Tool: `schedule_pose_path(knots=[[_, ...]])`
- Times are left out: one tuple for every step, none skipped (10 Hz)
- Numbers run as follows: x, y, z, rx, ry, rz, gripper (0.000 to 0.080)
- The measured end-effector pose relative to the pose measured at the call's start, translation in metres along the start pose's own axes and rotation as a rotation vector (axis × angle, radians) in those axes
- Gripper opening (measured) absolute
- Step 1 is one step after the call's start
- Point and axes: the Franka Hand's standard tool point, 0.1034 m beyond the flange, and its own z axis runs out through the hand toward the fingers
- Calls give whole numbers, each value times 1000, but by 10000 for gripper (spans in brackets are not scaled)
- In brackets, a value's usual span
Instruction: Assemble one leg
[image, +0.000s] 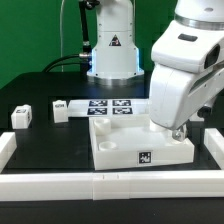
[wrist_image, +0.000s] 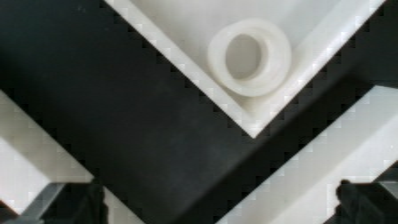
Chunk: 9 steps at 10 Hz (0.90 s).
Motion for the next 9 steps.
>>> schedule_pose_path(knots=[[-1, 0, -1, 1, -21, 0, 650], [-1, 0, -1, 1, -22, 0, 650], [-1, 0, -1, 2, -22, 0, 650], [-1, 0, -1, 2, -22, 1, 650], [-1, 0, 0, 2, -22, 1, 650], [-1, 0, 0, 3, -22, 1, 650], [-1, 0, 0, 3, -22, 1, 650], [-1, 0, -1, 0, -17, -6, 650], [-7, 3, 0, -24, 15, -41, 650]])
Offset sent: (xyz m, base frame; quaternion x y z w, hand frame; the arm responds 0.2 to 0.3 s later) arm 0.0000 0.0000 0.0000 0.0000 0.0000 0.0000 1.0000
